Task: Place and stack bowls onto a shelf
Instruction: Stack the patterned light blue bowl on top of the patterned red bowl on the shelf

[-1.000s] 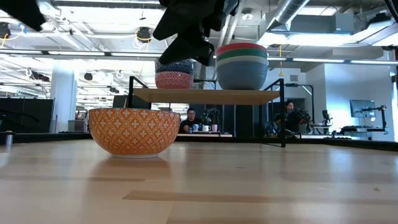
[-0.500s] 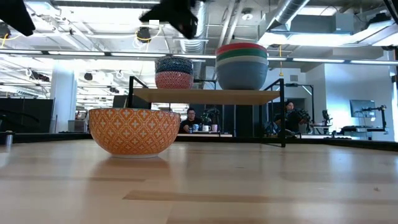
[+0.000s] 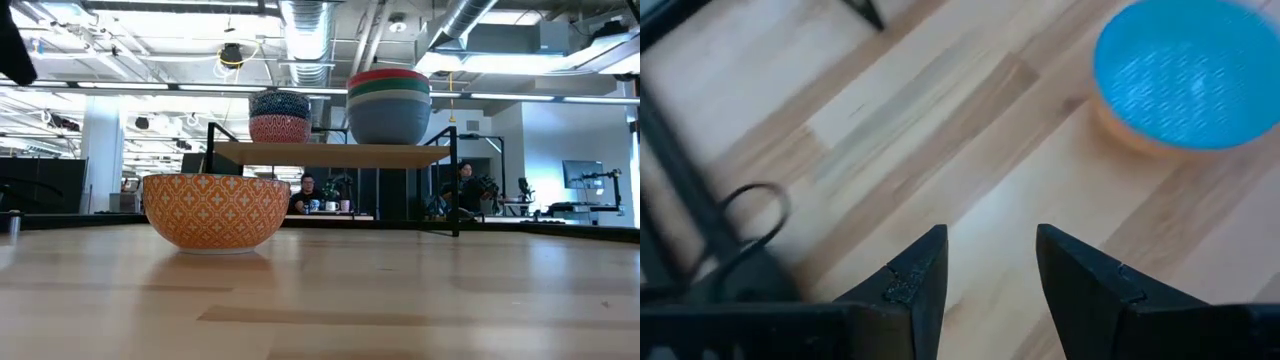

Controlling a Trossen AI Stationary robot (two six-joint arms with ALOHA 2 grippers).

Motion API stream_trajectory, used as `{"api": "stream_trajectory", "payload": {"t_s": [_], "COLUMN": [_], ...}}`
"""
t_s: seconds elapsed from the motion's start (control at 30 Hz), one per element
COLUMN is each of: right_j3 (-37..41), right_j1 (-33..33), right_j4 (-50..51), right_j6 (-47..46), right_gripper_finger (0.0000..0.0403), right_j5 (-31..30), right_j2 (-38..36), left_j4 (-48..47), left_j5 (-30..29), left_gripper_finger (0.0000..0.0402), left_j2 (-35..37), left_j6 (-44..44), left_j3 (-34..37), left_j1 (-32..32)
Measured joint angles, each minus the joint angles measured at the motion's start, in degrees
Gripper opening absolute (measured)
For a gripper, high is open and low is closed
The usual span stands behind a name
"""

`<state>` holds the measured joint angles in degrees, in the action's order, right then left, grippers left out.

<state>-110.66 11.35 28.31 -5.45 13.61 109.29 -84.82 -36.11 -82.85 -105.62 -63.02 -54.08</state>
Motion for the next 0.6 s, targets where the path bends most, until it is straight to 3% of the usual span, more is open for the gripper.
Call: {"api": "stream_trajectory", "payload": {"t_s": [0.07, 0.23, 0.37, 0.47, 0.6], "right_j3": [-0.75, 1.25, 13.66, 24.23, 30.96], "right_j1": [-0.13, -2.59, -5.55, -6.99, -8.64], "right_j4": [-3.39, -0.43, -2.07, -10.18, -15.95], "right_j6": [-0.03, 0.65, -5.45, -13.07, -22.8], "right_gripper_finger": [0.0234, 0.0234, 0.0234, 0.0234, 0.0234], "right_j5": [-1.07, -7.09, -6.43, -6.23, -8.02], "right_j2": [-1.66, -6.24, -8.42, -9.16, -7.42], "left_j4": [2.78, 4.0, 3.48, 3.79, 6.47], "left_j5": [-3.32, -11.89, -19.21, -24.35, -31.6], "left_gripper_finger": [0.0139, 0.0139, 0.0139, 0.0139, 0.0139], "left_j2": [-0.02, 0.24, 3.21, 5.87, 8.22], "left_j6": [0.04, -0.13, -1.01, -1.69, -2.14], "left_j3": [1.13, 1.62, 1.55, 1.52, 1.52], "left_j1": [0.0, -0.2, -0.33, -0.31, 1.1]}}
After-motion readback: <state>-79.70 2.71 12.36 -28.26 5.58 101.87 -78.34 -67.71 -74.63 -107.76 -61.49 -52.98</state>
